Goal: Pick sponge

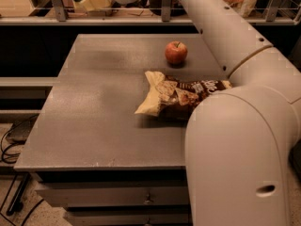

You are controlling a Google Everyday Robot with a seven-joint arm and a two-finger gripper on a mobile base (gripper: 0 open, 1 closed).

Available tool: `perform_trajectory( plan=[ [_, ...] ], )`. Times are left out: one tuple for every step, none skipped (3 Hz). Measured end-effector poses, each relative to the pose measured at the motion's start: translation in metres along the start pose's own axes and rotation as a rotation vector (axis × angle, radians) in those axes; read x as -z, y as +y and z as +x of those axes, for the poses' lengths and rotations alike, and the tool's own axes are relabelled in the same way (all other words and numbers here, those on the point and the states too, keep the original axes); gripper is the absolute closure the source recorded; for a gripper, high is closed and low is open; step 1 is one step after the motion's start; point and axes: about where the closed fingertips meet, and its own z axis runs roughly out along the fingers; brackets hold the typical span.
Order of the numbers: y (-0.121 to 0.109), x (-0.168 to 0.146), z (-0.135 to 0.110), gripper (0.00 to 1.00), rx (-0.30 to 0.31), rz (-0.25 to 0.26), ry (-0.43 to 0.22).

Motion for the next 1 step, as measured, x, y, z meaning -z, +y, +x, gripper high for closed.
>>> perform_trajectory(
  plan=[
    [-0.0004,0.0026,-0.0043,1.00,0.005,-0.001,-0.004]
  ],
)
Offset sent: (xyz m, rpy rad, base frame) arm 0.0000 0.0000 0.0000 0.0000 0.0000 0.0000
